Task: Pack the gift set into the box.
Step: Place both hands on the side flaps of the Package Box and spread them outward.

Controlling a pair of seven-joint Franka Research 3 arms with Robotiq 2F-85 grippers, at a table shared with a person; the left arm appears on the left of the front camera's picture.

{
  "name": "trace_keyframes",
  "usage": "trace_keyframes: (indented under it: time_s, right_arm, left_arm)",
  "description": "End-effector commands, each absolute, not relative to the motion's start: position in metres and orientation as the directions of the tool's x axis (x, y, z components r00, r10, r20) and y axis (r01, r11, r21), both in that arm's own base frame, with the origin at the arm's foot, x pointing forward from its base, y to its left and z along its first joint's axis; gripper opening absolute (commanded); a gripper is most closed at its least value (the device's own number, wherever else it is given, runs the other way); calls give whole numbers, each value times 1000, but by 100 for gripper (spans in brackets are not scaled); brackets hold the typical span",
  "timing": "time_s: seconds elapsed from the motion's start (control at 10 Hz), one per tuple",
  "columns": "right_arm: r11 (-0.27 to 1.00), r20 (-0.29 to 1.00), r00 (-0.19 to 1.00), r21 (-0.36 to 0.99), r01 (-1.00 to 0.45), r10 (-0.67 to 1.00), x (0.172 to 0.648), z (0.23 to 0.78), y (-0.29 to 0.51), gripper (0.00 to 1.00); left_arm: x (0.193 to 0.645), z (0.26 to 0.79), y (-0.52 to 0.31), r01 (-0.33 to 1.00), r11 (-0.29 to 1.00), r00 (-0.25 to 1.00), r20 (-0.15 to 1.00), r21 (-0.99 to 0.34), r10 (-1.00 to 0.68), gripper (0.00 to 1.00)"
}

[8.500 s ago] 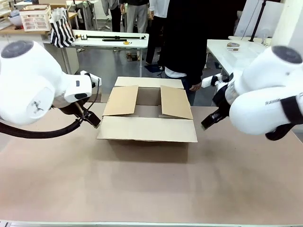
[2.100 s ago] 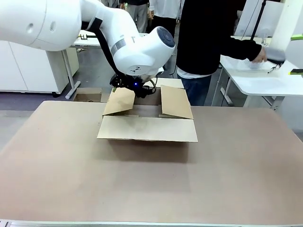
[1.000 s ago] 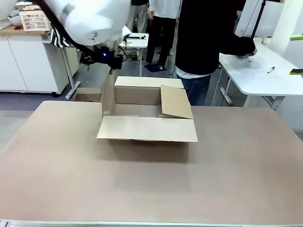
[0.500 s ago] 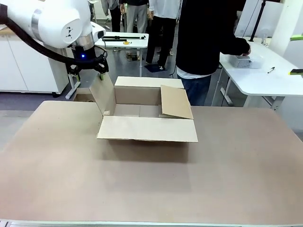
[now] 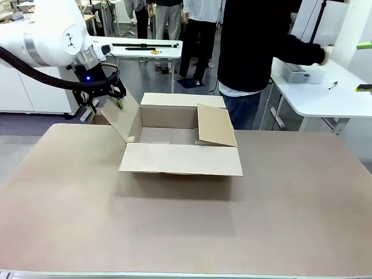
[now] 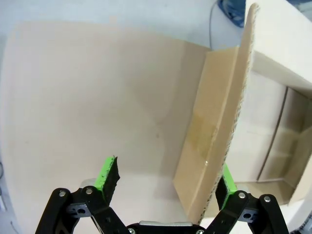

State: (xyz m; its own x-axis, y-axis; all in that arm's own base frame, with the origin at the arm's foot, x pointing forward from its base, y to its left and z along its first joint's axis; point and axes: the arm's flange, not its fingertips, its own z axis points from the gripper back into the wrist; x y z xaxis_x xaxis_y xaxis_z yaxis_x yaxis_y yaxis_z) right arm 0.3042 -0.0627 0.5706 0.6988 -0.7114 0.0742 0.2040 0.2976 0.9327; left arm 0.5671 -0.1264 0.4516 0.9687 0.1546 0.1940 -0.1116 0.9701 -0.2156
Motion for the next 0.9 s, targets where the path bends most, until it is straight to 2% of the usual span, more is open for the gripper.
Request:
trace_keyframes:
  time_s: [0.0,0.3,0.4,0.6,0.8]
  right_arm:
    - [296,91,703,939,175,-706,308,571,-61,100]
    - [298,74,699,933,204,-711,304,571,-63,100]
    - [412,136,681,873,261,-720,326,571,-28,100]
    - [637,308,743,744,201,-594,373,554,63,100]
    - [791,482,740,602,110,-469,395,518,133,100]
  left_arm:
    - [570,457,-129,-106,978,964,224,-179,145,100]
    - [570,457,-129,-106,978,964,224,-179,145,100]
    - [570,457,-129,-106,978,964,224,-179,145,100]
    - [570,457,-129,-106,978,964,224,-179,145,100]
    - [570,457,-129,-106,978,964,224,-179,145,100]
